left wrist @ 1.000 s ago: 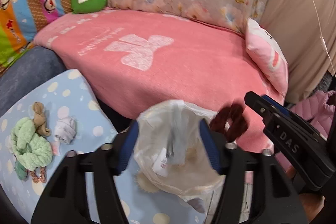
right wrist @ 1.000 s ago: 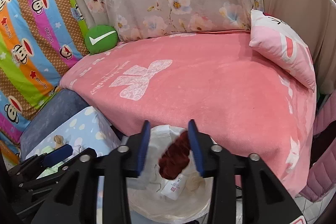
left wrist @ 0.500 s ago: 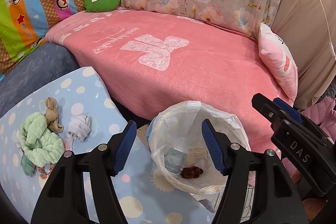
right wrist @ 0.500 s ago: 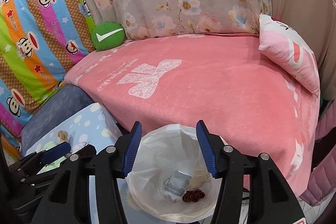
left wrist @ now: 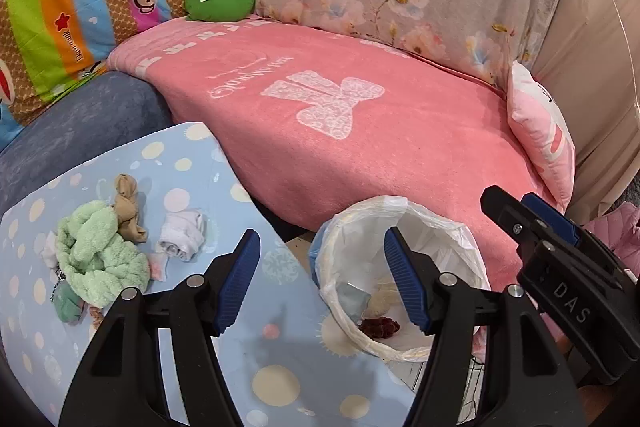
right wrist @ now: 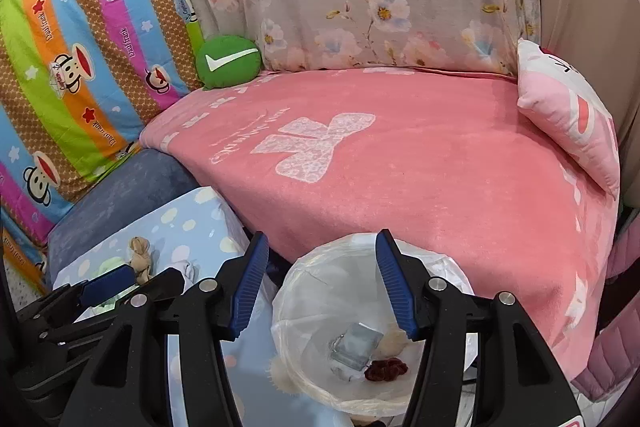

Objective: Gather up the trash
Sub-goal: 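Grasp the teal ball with the left tool while the right tool grasps the brown scrunchie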

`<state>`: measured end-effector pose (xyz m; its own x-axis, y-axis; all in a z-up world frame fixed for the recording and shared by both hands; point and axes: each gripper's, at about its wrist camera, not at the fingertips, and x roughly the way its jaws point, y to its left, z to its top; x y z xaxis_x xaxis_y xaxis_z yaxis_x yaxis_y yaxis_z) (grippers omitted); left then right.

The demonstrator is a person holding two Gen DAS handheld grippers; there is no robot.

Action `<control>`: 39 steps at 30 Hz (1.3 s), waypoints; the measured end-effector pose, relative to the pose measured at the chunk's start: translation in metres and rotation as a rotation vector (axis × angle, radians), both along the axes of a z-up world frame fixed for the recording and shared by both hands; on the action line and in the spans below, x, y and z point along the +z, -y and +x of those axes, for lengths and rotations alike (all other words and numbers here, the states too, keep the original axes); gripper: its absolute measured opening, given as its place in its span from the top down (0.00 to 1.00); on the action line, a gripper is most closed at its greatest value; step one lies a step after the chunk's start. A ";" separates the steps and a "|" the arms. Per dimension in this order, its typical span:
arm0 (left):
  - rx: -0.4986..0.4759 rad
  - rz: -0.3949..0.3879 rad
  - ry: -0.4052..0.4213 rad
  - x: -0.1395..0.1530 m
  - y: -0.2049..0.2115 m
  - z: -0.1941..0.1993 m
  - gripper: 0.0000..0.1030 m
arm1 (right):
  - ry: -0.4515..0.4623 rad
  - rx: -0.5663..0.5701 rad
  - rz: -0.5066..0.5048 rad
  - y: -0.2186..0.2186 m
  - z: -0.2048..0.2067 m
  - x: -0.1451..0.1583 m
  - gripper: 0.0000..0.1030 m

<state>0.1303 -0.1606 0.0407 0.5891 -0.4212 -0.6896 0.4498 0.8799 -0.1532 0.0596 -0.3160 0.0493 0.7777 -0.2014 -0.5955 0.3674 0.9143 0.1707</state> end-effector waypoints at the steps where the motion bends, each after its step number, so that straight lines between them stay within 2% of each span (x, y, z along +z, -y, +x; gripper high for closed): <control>1: 0.005 -0.002 0.001 0.001 -0.003 0.000 0.41 | 0.000 0.006 -0.003 -0.004 0.001 0.001 0.47; 12: 0.078 -0.028 -0.008 0.001 -0.052 0.006 0.40 | -0.002 0.073 -0.025 -0.048 0.012 0.006 0.43; 15: 0.110 -0.038 -0.025 -0.002 -0.070 0.010 0.35 | -0.009 0.097 -0.027 -0.063 0.017 0.005 0.43; 21: 0.187 -0.048 -0.047 -0.012 -0.113 0.018 0.34 | -0.028 0.150 -0.027 -0.097 0.028 -0.001 0.43; 34: 0.397 -0.057 -0.147 -0.056 -0.232 0.036 0.31 | -0.109 0.278 -0.006 -0.185 0.057 -0.034 0.41; 39: 0.447 -0.032 -0.187 -0.081 -0.274 0.037 0.29 | -0.147 0.325 0.003 -0.219 0.067 -0.055 0.41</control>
